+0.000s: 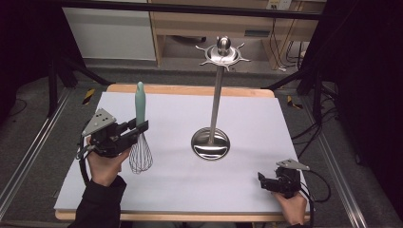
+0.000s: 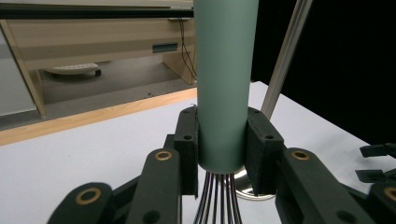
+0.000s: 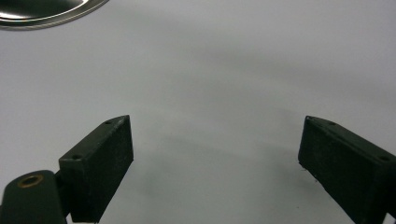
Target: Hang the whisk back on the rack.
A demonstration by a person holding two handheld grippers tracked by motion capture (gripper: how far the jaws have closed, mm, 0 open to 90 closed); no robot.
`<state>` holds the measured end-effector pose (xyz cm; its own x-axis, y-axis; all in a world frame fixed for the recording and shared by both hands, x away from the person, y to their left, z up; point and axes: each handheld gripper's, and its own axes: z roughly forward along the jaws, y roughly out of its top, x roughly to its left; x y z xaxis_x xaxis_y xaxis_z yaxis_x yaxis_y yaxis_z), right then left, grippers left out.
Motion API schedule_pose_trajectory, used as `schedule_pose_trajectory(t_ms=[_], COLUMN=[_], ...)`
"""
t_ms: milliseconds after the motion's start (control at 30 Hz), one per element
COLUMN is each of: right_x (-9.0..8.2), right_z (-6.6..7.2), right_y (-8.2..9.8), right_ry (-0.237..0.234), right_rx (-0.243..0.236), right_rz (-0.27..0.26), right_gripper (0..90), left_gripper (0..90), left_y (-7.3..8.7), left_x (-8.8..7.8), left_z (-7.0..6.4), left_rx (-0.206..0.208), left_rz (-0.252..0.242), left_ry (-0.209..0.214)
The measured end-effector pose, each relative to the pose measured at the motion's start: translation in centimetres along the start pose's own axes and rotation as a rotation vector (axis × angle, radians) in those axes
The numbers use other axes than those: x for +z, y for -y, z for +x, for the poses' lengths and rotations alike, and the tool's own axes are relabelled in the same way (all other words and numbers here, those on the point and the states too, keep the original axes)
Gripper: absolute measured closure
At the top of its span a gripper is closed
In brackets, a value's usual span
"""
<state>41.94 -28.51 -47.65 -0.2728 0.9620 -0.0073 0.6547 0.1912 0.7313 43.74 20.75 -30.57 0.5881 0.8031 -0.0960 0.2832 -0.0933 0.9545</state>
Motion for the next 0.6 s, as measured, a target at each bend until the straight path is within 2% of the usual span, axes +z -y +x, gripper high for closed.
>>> schedule_pose_trajectory(t_ms=[333,600], right_x=[0.0,0.0], right_z=[0.0,0.0], right_y=[0.0,0.0], right_ry=[0.000,0.000], right_rx=[0.002,0.003], right_rz=[-0.004,-0.002], right_gripper=[10.7,10.7], left_gripper=[68.4,68.5], left_y=[-1.8,-2.6], left_x=[1.2,1.5], left_z=[-1.6,-2.4], left_rx=[0.025,0.045], left_rz=[-0.022,-0.032], left_ry=[0.041,0.053])
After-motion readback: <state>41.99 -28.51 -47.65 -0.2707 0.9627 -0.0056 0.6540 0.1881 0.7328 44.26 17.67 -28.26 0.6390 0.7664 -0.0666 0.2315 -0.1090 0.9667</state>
